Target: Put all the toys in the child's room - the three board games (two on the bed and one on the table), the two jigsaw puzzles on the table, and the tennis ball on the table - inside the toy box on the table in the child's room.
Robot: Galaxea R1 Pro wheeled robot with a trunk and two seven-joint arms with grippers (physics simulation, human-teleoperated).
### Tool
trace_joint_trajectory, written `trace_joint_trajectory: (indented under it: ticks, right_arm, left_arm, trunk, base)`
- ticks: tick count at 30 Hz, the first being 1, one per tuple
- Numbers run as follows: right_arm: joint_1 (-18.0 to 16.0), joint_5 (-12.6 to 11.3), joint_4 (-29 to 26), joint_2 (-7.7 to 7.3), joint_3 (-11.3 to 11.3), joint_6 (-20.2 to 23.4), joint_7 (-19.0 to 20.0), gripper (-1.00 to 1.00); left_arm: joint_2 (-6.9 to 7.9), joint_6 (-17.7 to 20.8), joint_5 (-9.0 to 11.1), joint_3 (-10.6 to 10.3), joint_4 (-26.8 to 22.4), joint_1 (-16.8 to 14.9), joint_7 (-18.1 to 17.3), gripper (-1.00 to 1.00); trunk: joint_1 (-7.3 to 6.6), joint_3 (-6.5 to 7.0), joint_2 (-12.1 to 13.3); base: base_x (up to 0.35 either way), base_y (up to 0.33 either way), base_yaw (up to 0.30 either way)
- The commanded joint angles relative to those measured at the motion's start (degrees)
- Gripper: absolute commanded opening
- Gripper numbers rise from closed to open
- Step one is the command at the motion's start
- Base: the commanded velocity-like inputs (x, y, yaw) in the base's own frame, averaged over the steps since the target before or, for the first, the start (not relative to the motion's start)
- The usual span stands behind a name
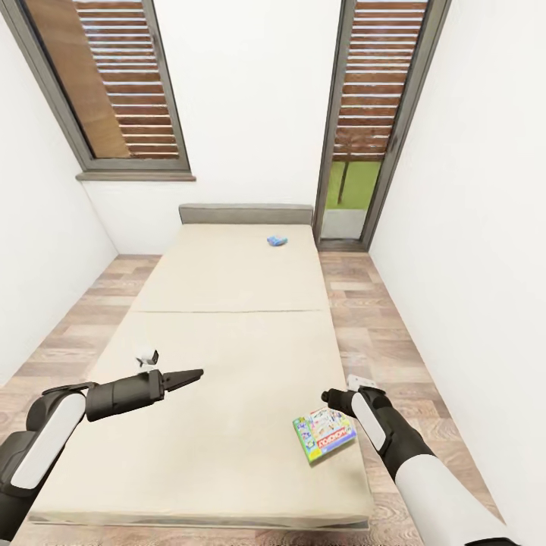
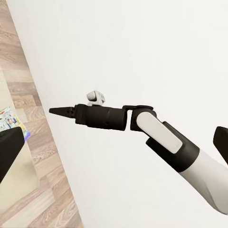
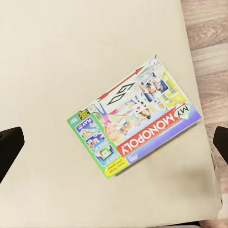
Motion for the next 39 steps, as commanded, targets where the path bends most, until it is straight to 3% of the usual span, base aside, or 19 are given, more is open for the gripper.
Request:
trace_joint_trajectory:
  ticks: [1, 39]
  right_arm:
    - [0.0, -0.6, -0.1, -0.03, 0.2, 0.1, -0.5, 1.00]
    - [0.0, -0.6, -0.1, -0.03, 0.2, 0.1, -0.5, 1.00]
  left_arm:
    - [0.05, 0.2, 0.1, -0.1, 0.0, -0.1, -0.1, 1.00]
    - [-0.01, 0.2, -0.4, 0.0, 0.0, -0.1, 0.9, 1.00]
  trunk:
    - [0.03, -0.20, -0.1]
    - [0.03, -3.79, -0.1]
  base:
    - [0.000, 0.000, 0.000]
    - [0.000, 0.000, 0.000]
